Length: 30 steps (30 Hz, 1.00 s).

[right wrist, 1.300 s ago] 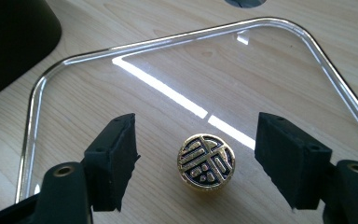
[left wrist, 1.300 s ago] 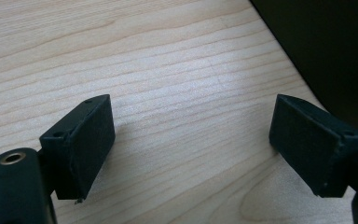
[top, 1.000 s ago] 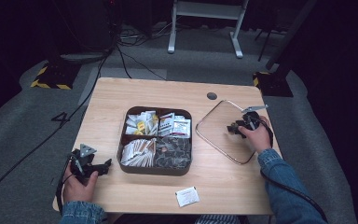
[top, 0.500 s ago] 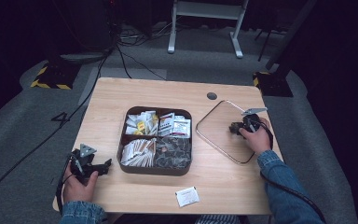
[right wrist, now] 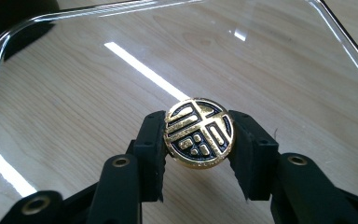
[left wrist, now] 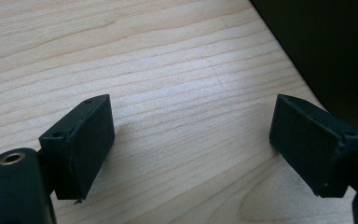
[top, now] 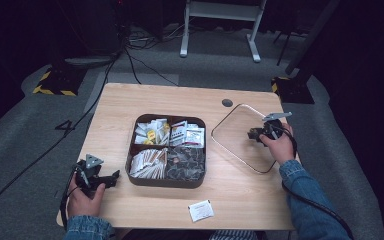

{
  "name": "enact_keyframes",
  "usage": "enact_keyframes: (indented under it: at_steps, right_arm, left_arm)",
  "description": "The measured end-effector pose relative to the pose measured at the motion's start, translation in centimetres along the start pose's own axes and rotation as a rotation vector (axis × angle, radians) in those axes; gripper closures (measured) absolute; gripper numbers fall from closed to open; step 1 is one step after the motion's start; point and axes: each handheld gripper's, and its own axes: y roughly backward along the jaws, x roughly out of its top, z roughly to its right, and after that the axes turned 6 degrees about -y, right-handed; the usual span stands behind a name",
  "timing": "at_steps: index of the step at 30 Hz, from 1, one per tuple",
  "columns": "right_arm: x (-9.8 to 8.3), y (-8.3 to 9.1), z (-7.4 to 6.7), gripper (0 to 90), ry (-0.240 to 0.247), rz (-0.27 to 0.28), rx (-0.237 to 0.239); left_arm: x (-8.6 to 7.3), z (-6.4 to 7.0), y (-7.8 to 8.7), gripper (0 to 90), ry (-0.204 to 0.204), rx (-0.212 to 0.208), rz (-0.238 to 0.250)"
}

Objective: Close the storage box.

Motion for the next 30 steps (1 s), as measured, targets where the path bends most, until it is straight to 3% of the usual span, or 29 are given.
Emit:
enact_keyframes:
  at_steps: [6, 13, 21, 30]
  right_arm:
    - [0.7, 1.6, -0.2, 58.6, -0.013, 0.041, 0.013]
    - [1.9, 3.3, -0.8, 58.6, 0.008, 0.075, 0.035]
    - [3.4, 4.6, -2.8, 58.6, 0.059, 0.1, 0.068]
    - [5.1, 5.5, -6.0, 58.6, 0.09, 0.133, 0.137]
  left_arm:
    - [0.0, 0.0, 0.0, 14.5, 0.0, 0.0, 0.0]
    - [0.0, 0.0, 0.0, 14.5, 0.0, 0.0, 0.0]
    - [0.0, 0.0, 0.0, 14.5, 0.001, 0.0, -0.001]
    - [0.0, 0.0, 0.0, 14.4, -0.002, -0.001, -0.001]
